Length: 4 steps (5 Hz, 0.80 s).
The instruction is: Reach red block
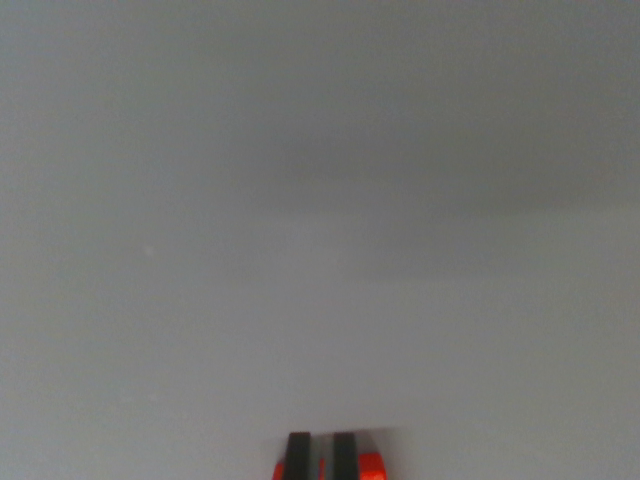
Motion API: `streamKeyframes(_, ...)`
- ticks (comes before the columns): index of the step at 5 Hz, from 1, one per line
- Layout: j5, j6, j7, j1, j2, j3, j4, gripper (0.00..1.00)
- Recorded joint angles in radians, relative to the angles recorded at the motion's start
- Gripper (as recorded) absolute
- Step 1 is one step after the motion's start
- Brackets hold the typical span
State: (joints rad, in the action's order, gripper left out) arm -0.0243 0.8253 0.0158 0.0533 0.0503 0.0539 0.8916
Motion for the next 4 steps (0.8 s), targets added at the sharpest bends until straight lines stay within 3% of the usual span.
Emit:
streamKeyframes(1,0.0000,0.000,0.000,0.0000,0.000,0.000,0.000,0.00)
streamKeyframes(2,-0.0002,-0.040,0.001,0.0002,0.005,0.001,-0.039,0.00)
streamKeyframes(3,-0.0002,-0.040,0.001,0.0002,0.005,0.001,-0.039,0.00)
streamKeyframes(4,-0.0003,-0.079,0.003,0.0004,0.010,0.003,-0.077,0.00)
